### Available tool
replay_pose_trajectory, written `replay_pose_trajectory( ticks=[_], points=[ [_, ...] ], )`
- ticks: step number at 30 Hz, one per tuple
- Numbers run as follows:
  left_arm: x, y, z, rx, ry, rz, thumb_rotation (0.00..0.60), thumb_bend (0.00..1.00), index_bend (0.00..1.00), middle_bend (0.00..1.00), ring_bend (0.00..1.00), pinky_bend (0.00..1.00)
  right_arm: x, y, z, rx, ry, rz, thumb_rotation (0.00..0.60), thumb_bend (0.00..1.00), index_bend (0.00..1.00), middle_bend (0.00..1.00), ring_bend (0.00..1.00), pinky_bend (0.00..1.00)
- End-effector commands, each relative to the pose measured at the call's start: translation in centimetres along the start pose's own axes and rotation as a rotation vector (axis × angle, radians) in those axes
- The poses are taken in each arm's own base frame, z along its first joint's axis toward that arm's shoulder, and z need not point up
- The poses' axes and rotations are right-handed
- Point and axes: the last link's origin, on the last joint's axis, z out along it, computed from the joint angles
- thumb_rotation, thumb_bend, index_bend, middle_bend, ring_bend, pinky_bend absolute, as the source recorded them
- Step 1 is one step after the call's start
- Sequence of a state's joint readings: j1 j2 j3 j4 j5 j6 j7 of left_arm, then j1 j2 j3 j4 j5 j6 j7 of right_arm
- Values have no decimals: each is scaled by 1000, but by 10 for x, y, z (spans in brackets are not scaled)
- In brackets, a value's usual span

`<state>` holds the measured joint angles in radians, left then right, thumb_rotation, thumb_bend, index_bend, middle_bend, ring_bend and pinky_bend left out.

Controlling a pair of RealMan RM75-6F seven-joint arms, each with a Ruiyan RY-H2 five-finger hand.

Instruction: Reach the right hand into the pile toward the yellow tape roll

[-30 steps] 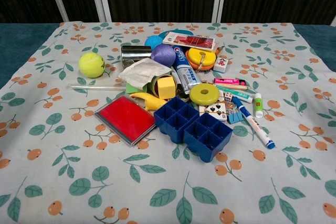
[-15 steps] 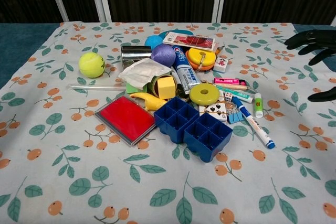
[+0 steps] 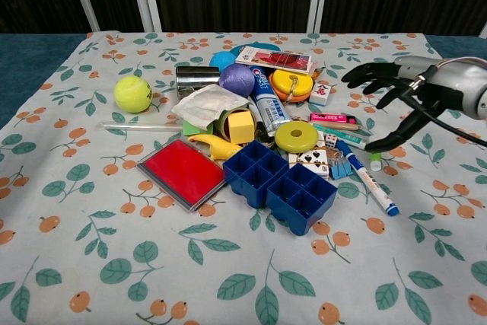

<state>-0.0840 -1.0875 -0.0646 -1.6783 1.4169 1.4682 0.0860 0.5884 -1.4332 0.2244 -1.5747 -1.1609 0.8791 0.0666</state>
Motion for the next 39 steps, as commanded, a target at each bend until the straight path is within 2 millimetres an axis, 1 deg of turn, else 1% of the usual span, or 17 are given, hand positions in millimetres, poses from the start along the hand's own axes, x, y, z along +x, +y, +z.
replay_pose_trajectory(
  ticks=[1, 9, 14, 24, 30, 39],
  points=[
    [0, -1, 0, 2, 0, 1, 600, 515, 74, 0, 0, 38, -8, -6, 13, -7, -6, 3, 600, 115, 137, 129, 129, 206],
    [0, -1, 2, 6, -3, 1, 600, 515, 74, 0, 0, 38, -22, -17, 35, -14, -4, -10, 600, 115, 137, 129, 125, 206],
    [0, -2, 2, 5, -8, 4, 600, 515, 74, 0, 0, 38, -29, -22, 44, -17, -5, -23, 600, 115, 139, 132, 125, 206],
    [1, -4, 4, 13, -9, -6, 600, 515, 74, 0, 0, 38, -44, -40, 63, 2, 6, -32, 600, 115, 165, 194, 141, 206],
    [1, -4, 5, 13, -11, -10, 600, 515, 74, 0, 0, 38, -49, -42, 68, -3, 14, -50, 600, 115, 177, 231, 193, 206],
    [1, -4, 5, 12, -13, -9, 600, 515, 74, 0, 0, 38, -50, -41, 69, -9, 21, -70, 600, 115, 184, 248, 217, 206]
  ],
)
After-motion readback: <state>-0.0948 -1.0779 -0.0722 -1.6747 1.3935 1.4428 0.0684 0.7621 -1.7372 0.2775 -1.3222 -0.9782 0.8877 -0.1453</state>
